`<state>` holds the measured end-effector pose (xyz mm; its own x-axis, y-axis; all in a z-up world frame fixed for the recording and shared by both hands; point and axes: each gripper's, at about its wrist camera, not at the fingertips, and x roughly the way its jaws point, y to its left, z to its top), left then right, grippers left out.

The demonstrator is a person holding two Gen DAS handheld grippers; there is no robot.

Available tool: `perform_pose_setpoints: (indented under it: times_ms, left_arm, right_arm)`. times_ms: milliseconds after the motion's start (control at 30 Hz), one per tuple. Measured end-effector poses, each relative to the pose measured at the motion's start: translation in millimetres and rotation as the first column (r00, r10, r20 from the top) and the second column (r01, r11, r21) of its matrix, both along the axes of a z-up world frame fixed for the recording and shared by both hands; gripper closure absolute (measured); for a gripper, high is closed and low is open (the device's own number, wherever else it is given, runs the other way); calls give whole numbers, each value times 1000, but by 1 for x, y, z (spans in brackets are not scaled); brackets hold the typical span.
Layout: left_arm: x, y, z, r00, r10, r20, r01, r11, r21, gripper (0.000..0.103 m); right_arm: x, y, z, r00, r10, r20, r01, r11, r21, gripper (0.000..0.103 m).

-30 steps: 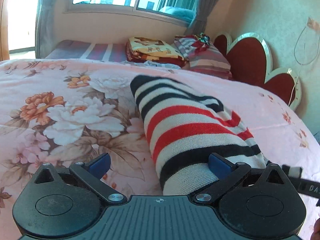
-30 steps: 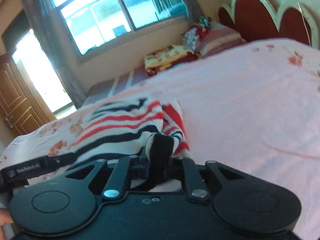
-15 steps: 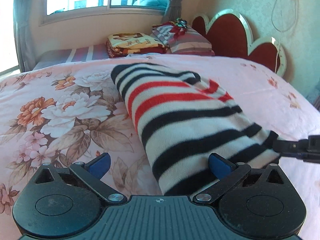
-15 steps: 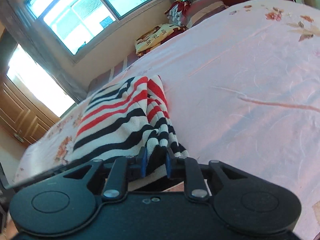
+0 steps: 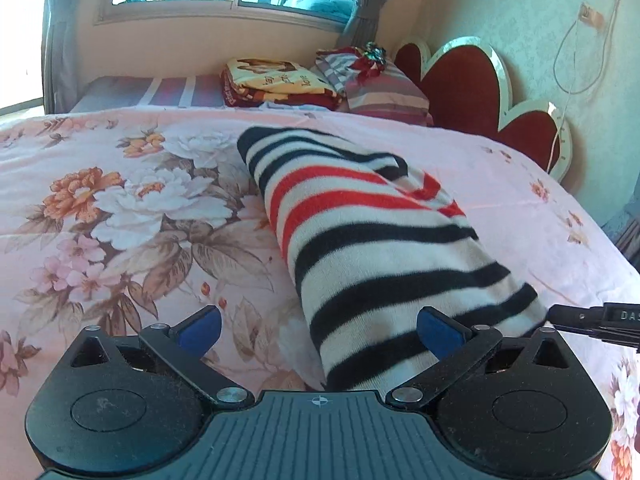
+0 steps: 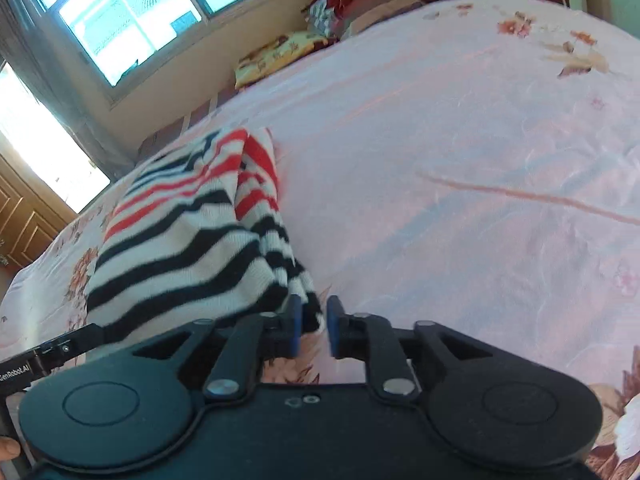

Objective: Fold small clothes

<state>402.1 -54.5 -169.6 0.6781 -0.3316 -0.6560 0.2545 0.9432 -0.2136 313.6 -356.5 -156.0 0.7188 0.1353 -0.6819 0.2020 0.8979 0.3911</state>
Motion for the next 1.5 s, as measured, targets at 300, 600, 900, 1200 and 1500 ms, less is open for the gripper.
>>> perform_pose_setpoints:
  times_ms: [300,600,900,1200,1500]
  left_arm:
    - [75,-9,-1,994,109,4,-109,994,32,0]
    - [85,-27,-17,997,71,0,-71,996,59,0]
    - [89,-59,-28,1000,26,-18,-25,997,76,0]
    - [96,-45,-1,997,77,-2,-77,997,27,0]
    - [162,-48,-19,974,206,-98,-204,979,24,0]
  right_arm:
    - [79,49,29,981,179,74,-166,974,-157,43]
    - [113,36,4,983,181,17,-182,980,81,75]
    - [99,46,-1,980,199,10,-190,950,-247,90]
    - [101,55,41,966,209,151,-157,942,-296,79]
    - [185,76,38,972,200,120,-158,943,-294,80]
